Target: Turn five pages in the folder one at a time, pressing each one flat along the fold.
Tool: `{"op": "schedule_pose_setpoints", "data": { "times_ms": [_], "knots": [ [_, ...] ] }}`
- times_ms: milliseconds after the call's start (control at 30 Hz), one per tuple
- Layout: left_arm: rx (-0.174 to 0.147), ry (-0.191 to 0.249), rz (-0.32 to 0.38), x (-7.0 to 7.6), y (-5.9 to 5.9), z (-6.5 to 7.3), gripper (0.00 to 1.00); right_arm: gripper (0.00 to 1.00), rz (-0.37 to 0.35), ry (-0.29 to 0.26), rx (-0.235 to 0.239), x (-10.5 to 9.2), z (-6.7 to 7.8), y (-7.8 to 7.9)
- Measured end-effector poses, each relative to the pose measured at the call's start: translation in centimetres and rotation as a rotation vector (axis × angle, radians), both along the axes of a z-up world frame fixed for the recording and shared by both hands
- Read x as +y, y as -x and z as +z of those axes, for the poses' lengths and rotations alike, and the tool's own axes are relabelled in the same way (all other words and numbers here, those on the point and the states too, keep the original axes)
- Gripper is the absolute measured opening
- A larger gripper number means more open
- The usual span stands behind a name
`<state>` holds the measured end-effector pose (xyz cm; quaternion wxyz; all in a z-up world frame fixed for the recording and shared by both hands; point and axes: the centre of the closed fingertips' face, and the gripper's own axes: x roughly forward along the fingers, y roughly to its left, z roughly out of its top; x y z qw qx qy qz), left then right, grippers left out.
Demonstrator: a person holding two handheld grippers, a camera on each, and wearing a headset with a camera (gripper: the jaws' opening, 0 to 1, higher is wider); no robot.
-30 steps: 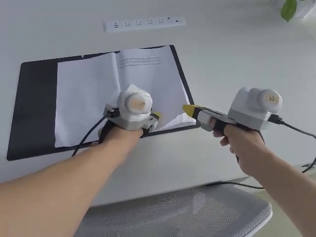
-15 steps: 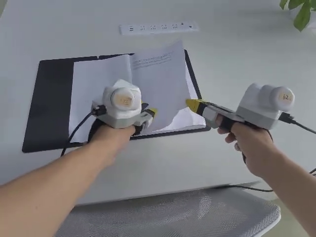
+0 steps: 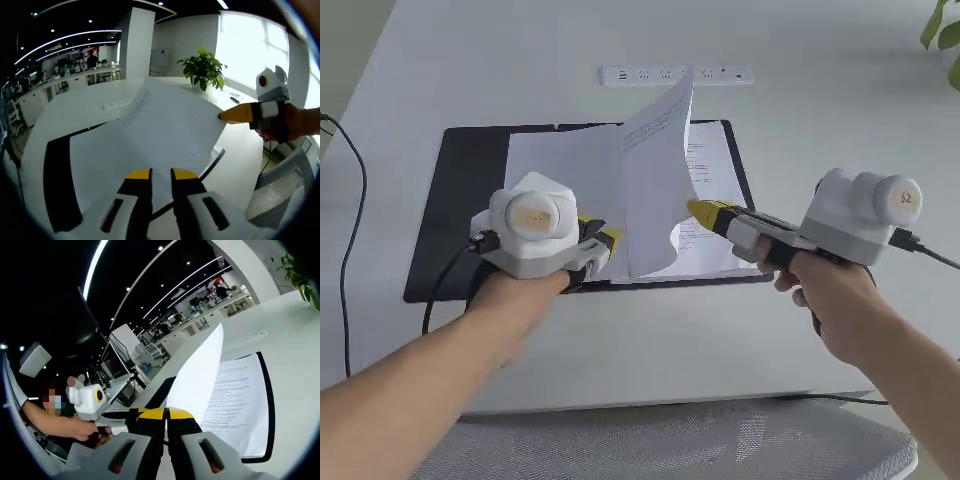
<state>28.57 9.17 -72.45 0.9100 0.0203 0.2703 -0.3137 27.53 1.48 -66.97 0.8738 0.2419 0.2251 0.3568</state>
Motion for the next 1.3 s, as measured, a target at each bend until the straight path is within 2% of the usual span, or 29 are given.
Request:
{"op": "schedule_pose_setpoints", "data": {
  "times_ms": [300, 567, 800, 867, 1033, 1300],
  "knots": [
    [-0.005, 0.02, 0.074, 4.1, 1.3, 0.7, 0.11, 0.0, 0.084, -0.008, -0.011, 4.4, 0.4, 0.1],
    [-0.001, 0.034, 0.124, 7.4, 2.2, 0.8, 0.11, 0.0, 0.151, 0.0, -0.002, 8.3, 0.0, -0.3],
    [-0.008, 0.047, 0.167, 10.3, 2.7, 1.1, 0.11, 0.0, 0.202, 0.018, 0.029, 11.9, -1.7, -0.1],
    [-0.009, 0.047, 0.18, 11.2, 2.7, 1.0, 0.11, 0.0, 0.219, 0.041, 0.033, 12.6, -2.5, 0.0],
    [-0.009, 0.051, 0.204, 12.7, 3.2, 1.3, 0.11, 0.0, 0.249, 0.055, 0.064, 14.8, -3.9, 0.3],
    [-0.019, 0.063, 0.24, 15.1, 4.2, 2.4, 0.11, 0.0, 0.288, 0.097, 0.108, 17.5, -6.4, 0.4]
  ]
}}
